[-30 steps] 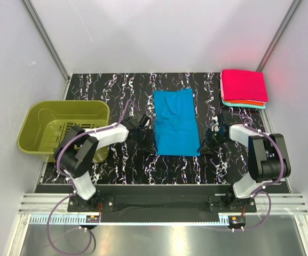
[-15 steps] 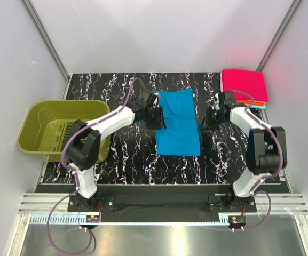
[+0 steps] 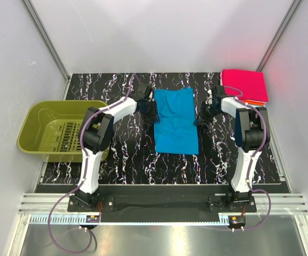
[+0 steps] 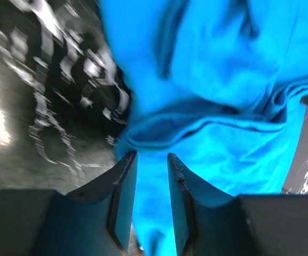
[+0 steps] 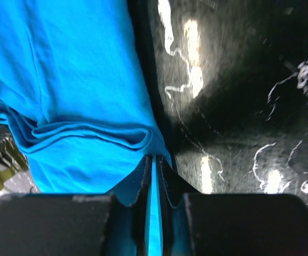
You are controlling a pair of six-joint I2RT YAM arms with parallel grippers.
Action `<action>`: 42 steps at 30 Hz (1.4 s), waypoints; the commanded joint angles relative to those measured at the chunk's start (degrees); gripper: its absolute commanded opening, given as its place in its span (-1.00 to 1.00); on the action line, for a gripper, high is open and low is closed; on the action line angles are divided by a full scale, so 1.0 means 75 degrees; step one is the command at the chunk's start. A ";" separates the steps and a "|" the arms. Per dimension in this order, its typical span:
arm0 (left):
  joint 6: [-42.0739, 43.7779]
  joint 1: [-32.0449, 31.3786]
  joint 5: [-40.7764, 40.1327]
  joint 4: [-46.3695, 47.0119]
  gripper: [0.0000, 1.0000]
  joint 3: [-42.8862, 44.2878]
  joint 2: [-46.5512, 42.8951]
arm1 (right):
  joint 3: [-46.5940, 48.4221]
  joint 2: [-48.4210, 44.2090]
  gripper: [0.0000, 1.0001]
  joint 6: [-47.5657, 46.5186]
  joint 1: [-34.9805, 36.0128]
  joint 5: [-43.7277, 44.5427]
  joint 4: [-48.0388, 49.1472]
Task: Fold and stack the t-shirts
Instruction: Fold the tshirt
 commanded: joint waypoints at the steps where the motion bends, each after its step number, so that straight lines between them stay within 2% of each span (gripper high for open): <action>1: 0.0274 0.0072 -0.0262 0.0113 -0.32 0.0355 0.0162 | 0.0205 0.0127 -0.75 0.0076 0.0011 0.0753 0.0384; 5: 0.0262 0.0108 -0.0123 0.0113 -0.32 0.0413 0.0361 | 0.0216 0.0126 -0.75 0.0264 -0.0013 0.1199 0.0408; 11: 0.0262 0.0131 0.0006 0.0042 -0.29 0.0705 0.0374 | 0.0322 -0.0002 -0.72 0.0557 0.0011 0.0884 0.0408; 15: 0.0262 0.0143 0.0264 -0.0192 -0.27 0.0882 0.0082 | 0.0275 -0.0564 -0.53 0.0710 -0.0001 0.0825 0.0349; 18: 0.0274 0.0131 0.0335 -0.0239 -0.23 0.0648 -0.0551 | 0.0181 -0.1161 -0.47 0.0721 -0.0001 0.0743 0.0174; 23: 0.0192 0.0014 0.0346 -0.0309 -0.18 -0.0358 -0.1875 | -0.0496 -0.2063 -0.21 0.0862 0.0023 0.0566 -0.0224; 30: -0.0264 -0.0794 -0.0109 -0.0263 -0.11 -0.2338 -0.3292 | -0.2618 -0.3517 -0.12 0.1634 0.0034 0.0590 -0.0295; 37: -0.0991 -0.1345 -0.0333 0.0836 -0.07 -0.3991 -0.3611 | -0.4200 -0.4548 -0.07 0.2314 0.0034 0.0708 0.0324; 42: -0.1179 -0.1498 -0.0357 0.1518 -0.12 -0.4391 -0.3284 | -0.4858 -0.4445 -0.07 0.2444 0.0046 0.0520 0.0911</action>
